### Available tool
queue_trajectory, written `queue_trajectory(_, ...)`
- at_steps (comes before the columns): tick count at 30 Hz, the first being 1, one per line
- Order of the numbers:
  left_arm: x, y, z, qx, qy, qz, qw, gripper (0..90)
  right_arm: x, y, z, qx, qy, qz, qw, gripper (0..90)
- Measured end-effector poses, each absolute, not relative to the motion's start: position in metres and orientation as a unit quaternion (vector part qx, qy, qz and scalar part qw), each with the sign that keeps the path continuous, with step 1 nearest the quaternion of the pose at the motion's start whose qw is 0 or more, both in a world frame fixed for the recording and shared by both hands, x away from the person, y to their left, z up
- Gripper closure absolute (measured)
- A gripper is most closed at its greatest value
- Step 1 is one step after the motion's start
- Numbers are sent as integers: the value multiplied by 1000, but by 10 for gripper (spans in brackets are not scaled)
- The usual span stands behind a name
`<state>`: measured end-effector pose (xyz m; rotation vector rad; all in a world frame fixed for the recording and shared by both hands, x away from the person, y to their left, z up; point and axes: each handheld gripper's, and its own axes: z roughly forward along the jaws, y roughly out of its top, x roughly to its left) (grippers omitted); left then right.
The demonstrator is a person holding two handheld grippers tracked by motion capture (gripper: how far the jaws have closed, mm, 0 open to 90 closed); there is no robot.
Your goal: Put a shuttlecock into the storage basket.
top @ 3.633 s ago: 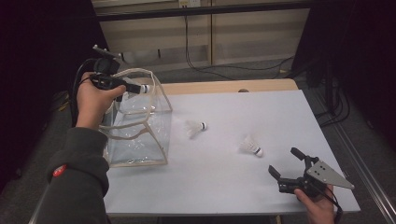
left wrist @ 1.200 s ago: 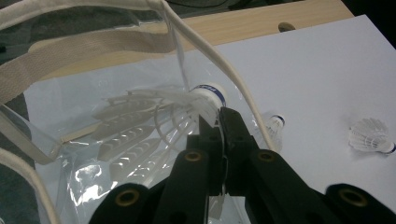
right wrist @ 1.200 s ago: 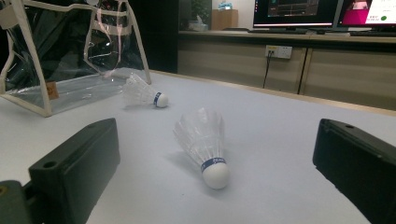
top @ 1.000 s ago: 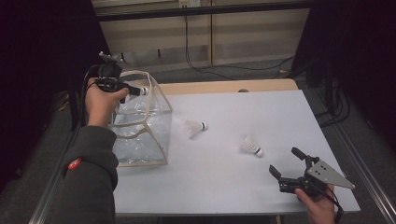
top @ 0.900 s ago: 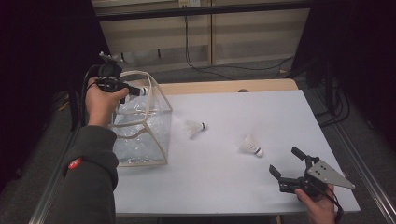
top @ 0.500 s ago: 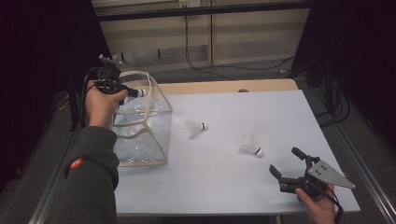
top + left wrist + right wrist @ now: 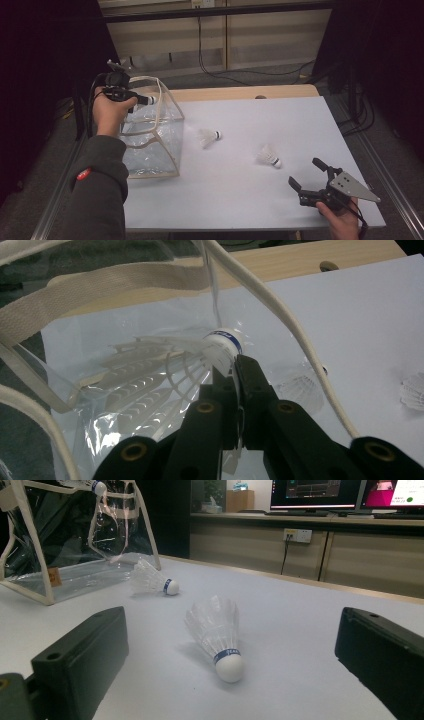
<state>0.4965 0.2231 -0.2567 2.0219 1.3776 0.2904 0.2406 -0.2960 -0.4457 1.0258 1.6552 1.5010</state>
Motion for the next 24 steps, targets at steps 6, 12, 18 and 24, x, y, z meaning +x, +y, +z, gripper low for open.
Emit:
queue_trajectory(6, 497, 225, -257, 776, 527, 112, 328, 880, 241, -296, -446, 392, 635, 575, 335, 10)
queue_trajectory(12, 498, 226, -259, 774, 529, 113, 329, 879, 241, -296, -446, 393, 635, 575, 335, 10)
queue_trajectory(18, 499, 226, -260, 772, 531, 114, 330, 878, 241, -296, -446, 393, 635, 575, 335, 10)
queue_trajectory(24, 500, 227, -262, 771, 534, 113, 328, 878, 241, -297, -446, 392, 635, 574, 336, 10)
